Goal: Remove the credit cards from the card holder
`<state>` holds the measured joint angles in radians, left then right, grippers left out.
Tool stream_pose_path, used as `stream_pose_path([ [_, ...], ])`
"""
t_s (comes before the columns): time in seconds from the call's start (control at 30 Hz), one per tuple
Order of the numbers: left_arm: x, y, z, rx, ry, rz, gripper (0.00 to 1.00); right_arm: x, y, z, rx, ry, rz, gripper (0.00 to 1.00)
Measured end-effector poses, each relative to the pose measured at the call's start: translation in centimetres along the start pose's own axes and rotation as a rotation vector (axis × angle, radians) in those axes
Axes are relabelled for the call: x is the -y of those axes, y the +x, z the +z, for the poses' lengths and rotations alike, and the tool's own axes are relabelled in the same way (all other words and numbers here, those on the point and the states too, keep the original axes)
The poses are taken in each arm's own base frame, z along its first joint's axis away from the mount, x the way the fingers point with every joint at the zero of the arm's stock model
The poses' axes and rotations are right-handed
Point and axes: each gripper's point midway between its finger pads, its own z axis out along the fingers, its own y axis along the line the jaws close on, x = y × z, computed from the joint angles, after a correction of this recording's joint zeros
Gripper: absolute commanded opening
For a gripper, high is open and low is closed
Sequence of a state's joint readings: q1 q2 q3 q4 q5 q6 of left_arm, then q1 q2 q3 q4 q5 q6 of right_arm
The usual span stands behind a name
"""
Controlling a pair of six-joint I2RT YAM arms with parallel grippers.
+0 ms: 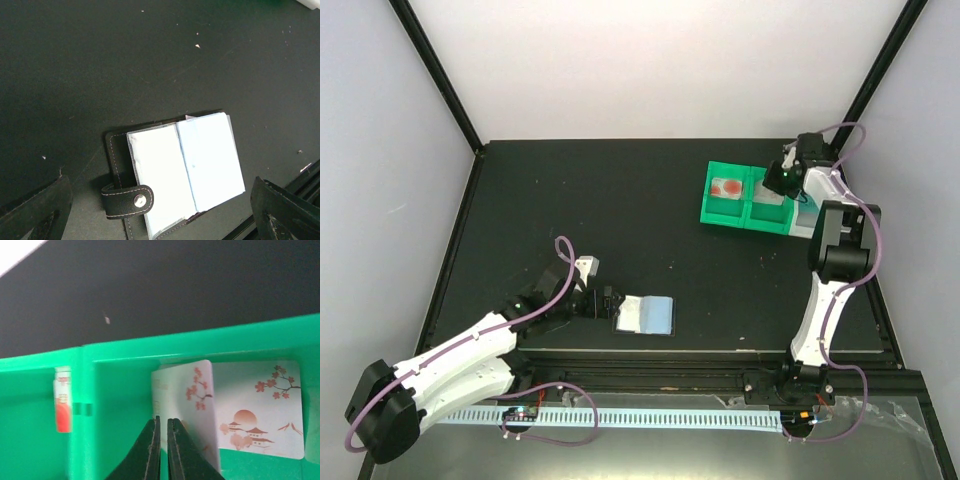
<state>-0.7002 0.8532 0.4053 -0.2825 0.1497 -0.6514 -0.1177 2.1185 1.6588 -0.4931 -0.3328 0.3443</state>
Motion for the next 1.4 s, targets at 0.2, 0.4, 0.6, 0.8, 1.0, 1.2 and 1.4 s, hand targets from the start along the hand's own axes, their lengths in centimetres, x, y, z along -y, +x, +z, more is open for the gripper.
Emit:
stream_pose_path([
  [0.2, -0.1, -0.1, 0.0, 0.004, -0.005, 0.000, 0.99, 1.9, 1.7, 1.8, -0.054, 0.061, 0.014, 0.11],
  [0.4, -0.5, 0.1, 0.3, -0.007, -0.025, -0.003, 0.98, 2.2, 1.2, 1.6, -0.044, 0.080, 0.006, 0.14],
  [0.6, -1.0, 0.6, 0.8, -0.032, -0.048, -0.007, 0.98, 1.8, 1.2, 0.8, -0.039, 0.079, 0.004, 0.20],
  [0.8, -1.2, 0.6, 0.7, -0.032, -0.061, -0.003, 0.99, -0.1, 2.0, -2.9, -0.008, 0.054, -0.005, 0.29],
  [1.0, -1.2, -0.3, 0.4, -0.002, -0.075, -0.001, 0.99, -4.9, 5.8, -6.7, 0.004, -0.042, -0.066, 0.34],
  [1.2, -0.1, -1.6, -0.5, 0.020, -0.067, 0.022, 0.99, -9.9, 12.7, -9.2, -0.061, -0.152, -0.163, 0.37],
  [1.4, 2.5, -5.0, -3.8, 0.121, -0.022, 0.070, 0.99, -14.2, 17.5, -13.2, -0.072, -0.259, -0.270, 0.54],
])
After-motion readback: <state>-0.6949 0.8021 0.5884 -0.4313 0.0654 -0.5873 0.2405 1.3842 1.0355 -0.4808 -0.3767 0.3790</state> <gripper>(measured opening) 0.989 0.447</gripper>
